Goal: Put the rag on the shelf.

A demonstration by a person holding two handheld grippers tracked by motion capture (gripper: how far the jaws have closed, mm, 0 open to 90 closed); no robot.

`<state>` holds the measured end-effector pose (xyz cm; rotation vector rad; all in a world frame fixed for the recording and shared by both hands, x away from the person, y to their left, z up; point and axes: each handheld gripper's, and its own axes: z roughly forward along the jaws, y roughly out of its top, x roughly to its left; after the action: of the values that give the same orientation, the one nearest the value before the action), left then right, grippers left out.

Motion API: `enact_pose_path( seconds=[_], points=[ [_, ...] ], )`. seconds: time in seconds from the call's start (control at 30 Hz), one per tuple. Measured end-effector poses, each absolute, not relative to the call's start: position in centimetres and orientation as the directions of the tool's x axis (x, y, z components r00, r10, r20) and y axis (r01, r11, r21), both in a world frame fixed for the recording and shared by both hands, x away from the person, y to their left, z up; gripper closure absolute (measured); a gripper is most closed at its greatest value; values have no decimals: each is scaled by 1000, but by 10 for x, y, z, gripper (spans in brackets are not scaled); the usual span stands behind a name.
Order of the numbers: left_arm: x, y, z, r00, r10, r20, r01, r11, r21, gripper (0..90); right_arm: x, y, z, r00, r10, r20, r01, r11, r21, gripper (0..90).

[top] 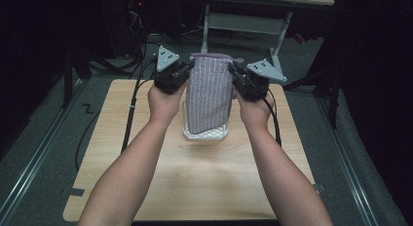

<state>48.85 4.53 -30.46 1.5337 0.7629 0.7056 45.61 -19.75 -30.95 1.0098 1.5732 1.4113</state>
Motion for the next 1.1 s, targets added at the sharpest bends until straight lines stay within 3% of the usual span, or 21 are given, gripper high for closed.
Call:
enact_pose_path(
  seconds=[0.3,0.5,0.97,1.1],
  points=[
    [504,44,-308,573,820,3,101,-75,992,855,475,-196,-314,-384,922,-53,91,95,991,818],
    [517,45,-314,549,836,-6,152,-92,984,855,489,-187,-316,-361,924,-127,119,181,976,818],
    [548,41,-333,553,827,-95,302,-93,949,849,514,-188,-327,-347,933,-95,192,170,967,817],
    [555,39,-346,561,819,-117,363,-117,925,812,528,-190,-341,-339,938,-70,266,167,950,809]
  ],
)
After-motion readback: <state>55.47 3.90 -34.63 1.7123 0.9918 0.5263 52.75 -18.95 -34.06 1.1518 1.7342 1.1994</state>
